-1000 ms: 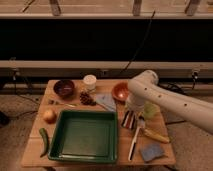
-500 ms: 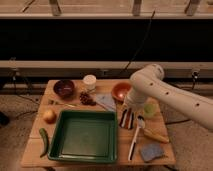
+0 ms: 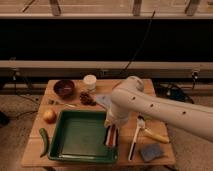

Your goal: Place eraser in tray

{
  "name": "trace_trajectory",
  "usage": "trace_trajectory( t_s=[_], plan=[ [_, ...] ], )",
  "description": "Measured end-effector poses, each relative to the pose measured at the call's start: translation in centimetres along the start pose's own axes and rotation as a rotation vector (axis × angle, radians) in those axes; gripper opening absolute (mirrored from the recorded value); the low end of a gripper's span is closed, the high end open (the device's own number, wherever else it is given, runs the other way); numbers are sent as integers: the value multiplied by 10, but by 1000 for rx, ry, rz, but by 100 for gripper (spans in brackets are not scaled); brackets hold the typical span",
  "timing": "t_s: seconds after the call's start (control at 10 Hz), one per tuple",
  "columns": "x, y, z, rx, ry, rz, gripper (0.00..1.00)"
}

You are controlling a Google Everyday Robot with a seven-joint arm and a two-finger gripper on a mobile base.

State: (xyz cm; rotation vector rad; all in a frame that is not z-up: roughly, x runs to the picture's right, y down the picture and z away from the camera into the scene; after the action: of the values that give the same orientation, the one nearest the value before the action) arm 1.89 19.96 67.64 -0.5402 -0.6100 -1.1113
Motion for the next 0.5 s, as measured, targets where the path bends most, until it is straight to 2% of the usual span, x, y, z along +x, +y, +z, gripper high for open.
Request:
trace_trajectory(
  t_s=[0.1,0.3,0.5],
  plan=[
    [-7,-8,8,-4,-12,-11,1],
    [-14,-24,36,-16,-25,-31,17],
    [-2,-32,51,-21,-16,-9,35]
  ],
)
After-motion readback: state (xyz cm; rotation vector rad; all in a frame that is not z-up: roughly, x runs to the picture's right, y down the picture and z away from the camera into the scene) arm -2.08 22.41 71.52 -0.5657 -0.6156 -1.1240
